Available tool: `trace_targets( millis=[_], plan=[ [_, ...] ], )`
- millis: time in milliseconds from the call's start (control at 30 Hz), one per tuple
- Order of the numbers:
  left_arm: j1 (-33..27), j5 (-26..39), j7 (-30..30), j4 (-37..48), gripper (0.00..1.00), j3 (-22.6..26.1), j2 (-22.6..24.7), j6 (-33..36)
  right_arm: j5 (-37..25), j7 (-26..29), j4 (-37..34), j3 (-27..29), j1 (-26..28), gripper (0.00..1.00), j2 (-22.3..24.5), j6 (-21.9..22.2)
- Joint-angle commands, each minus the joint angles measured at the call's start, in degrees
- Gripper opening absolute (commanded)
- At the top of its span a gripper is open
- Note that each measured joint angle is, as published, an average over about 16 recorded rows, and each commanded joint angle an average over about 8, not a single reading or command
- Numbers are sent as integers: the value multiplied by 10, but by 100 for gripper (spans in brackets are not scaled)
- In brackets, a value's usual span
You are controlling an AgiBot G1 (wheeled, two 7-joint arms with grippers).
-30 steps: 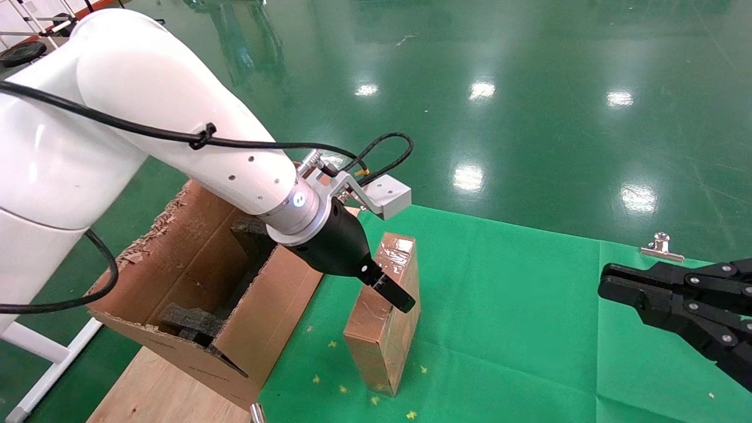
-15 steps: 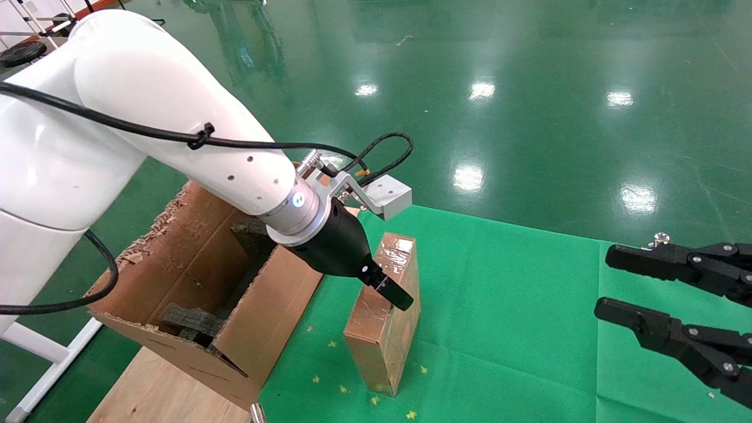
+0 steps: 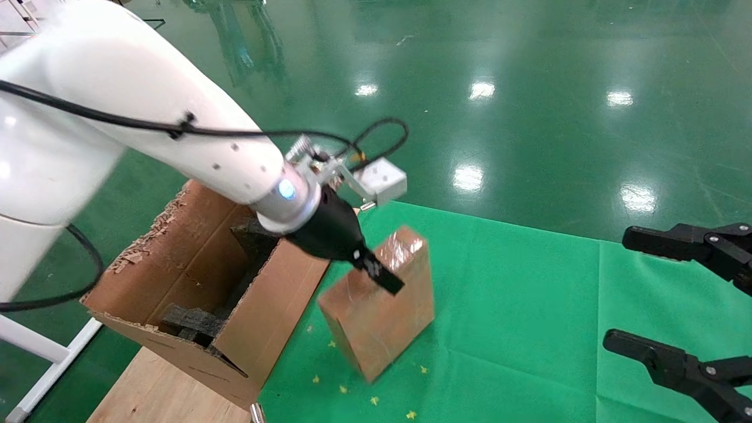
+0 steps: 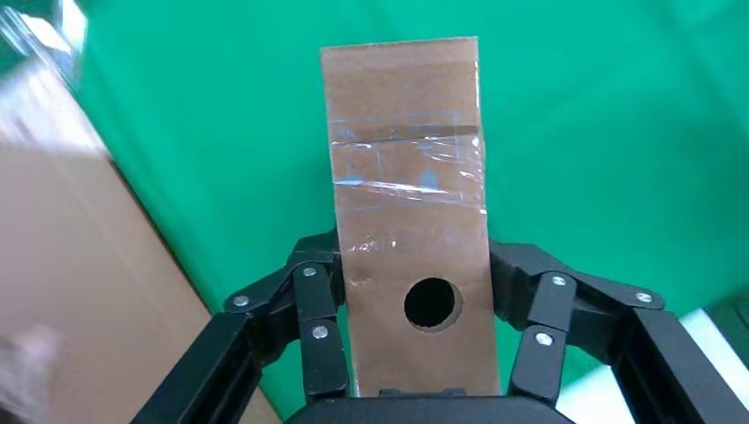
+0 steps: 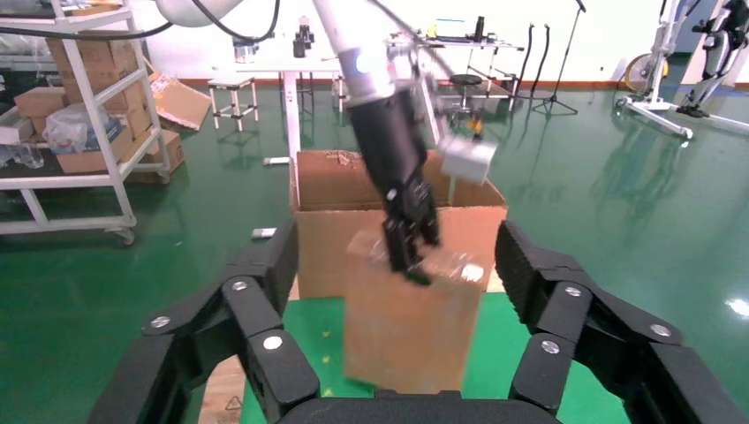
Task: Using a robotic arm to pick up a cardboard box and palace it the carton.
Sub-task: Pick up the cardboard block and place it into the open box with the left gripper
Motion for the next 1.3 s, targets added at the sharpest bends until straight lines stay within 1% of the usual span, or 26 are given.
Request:
trace_targets(
  millis=[33, 200, 367, 500, 667, 833, 967, 1100, 1300],
  plan=[
    [-7, 1, 19, -4, 0, -6, -11, -13, 0, 0, 0, 0, 0, 100, 0, 0],
    [-34, -21, 88, -4, 0, -52, -65, -64, 0, 0, 0, 0, 0, 100, 0, 0],
    [-65, -39, 169, 16, 0, -90, -123, -89, 0, 0, 0, 0, 0, 100, 0, 0],
    [-93, -32, 236, 55, 0, -103, -158, -89, 0, 0, 0, 0, 0, 100, 0, 0],
    [-122, -13, 318, 132, 0, -104, -184, -78, 0, 0, 0, 0, 0, 100, 0, 0],
    [-134, 14, 392, 220, 0, -93, -192, -72, 0, 0, 0, 0, 0, 100, 0, 0],
    [-126, 34, 431, 296, 0, -78, -186, -71, 0, 0, 0, 0, 0, 100, 0, 0],
    [-110, 54, 463, 382, 0, -63, -169, -86, 0, 0, 0, 0, 0, 100, 0, 0],
    [-87, 79, 505, 510, 0, -45, -132, -131, 0, 0, 0, 0, 0, 100, 0, 0]
  ],
)
